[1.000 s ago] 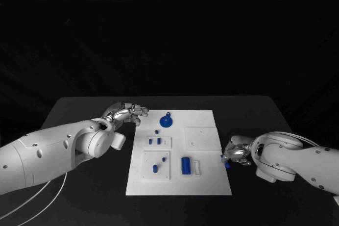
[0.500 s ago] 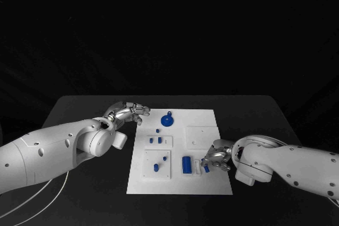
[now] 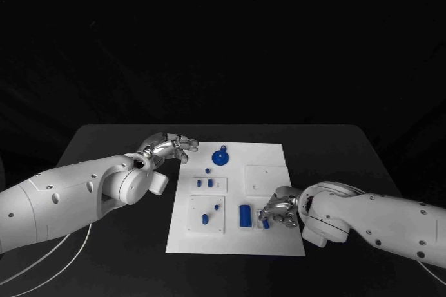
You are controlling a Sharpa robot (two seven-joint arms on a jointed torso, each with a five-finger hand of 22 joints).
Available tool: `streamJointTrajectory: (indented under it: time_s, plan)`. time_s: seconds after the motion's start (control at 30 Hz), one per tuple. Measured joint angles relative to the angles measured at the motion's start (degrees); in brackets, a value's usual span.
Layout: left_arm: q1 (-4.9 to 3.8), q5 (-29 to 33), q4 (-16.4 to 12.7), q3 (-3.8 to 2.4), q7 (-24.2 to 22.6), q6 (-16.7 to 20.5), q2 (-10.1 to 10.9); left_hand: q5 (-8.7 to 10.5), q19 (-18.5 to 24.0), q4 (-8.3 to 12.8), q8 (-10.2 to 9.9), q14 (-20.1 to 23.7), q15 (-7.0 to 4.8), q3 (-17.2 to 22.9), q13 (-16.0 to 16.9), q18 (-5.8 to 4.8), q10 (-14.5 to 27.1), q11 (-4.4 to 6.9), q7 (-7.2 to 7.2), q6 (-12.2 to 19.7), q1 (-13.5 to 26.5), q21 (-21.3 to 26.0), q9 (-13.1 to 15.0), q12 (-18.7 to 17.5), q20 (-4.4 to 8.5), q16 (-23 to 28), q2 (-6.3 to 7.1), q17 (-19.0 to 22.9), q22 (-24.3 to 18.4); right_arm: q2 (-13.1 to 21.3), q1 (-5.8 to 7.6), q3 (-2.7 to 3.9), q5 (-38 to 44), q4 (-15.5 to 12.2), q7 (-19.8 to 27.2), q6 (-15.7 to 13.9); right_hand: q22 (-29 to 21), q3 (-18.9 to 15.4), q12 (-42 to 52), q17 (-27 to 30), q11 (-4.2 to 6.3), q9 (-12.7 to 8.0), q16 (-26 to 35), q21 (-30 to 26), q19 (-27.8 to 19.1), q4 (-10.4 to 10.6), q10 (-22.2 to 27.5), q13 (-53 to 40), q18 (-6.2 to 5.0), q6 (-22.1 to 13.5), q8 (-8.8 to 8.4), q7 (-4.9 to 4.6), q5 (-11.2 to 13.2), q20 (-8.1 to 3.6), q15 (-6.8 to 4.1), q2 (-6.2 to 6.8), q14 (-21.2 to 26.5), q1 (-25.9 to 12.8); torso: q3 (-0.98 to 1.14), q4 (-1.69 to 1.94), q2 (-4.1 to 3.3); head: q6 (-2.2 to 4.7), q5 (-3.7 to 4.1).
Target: Assemble the parts on the task board
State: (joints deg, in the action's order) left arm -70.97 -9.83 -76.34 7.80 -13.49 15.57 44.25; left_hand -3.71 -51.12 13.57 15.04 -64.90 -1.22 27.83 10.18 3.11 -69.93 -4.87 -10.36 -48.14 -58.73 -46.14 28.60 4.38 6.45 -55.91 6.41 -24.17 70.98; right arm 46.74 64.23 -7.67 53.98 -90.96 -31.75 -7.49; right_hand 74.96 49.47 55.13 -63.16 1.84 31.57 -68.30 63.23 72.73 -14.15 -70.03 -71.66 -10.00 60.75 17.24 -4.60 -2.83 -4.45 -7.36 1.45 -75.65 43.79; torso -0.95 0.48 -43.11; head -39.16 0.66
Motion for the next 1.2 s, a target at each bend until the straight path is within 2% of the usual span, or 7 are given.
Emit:
streamJointTrajectory:
  time_s: [0.13,0.7,1.2]
  plan:
    - [0.0,0.0,0.0,0.0,0.0,0.0,0.0,0.0,0.0,0.0,0.0,0.0,0.0,0.0,0.0,0.01,-0.1,0.06,0.0,0.0,0.0,0.0,0.0,0.0,0.0,0.0,0.0,0.0,0.0,-0.3,-0.1,-0.02,0.0,0.3,0.0,-0.1,0.0,0.0,0.0,0.0,0.0,0.2,0.0,0.0,-0.1,0.0,0.0,0.0,-0.03,0.0,0.0,0.0,0.0,0.06,0.0,-0.18,0.0,-0.3,0.05,-0.01,0.0,-0.03,-0.09]
    - [-0.01,0.0,0.0,0.0,0.1,-0.1,0.0,0.0,0.0,-0.1,0.0,0.0,0.0,-0.1,0.0,0.0,0.1,-0.12,0.0,0.0,0.0,0.0,0.0,0.0,-0.02,0.0,0.0,0.0,0.0,-0.8,-0.15,-0.05,-0.2,0.8,0.0,-0.2,0.0,-0.6,-0.2,0.0,-0.01,0.3,0.0,0.0,-0.1,0.2,0.0,-0.1,-0.07,0.0,0.01,0.01,0.0,0.06,0.05,-0.2,0.0,-0.9,0.05,-0.04,0.02,-0.26,-0.28]
    - [0.0,0.0,0.0,0.01,0.1,-0.1,0.1,0.0,0.1,-0.3,0.0,0.0,0.0,0.0,0.0,0.0,0.1,-0.11,0.16,0.2,0.2,0.0,-0.1,0.0,-0.12,0.0,-0.22,-0.1,0.1,-1.1,-0.18,-0.12,-0.2,0.7,0.2,-0.5,0.0,-3.4,-0.2,0.0,-0.01,0.2,0.0,0.2,-0.1,-0.1,0.0,-0.2,-0.16,0.0,0.04,0.02,0.0,0.06,-0.07,1.26,0.2,-3.2,0.02,-0.04,0.02,-0.2,-0.66]
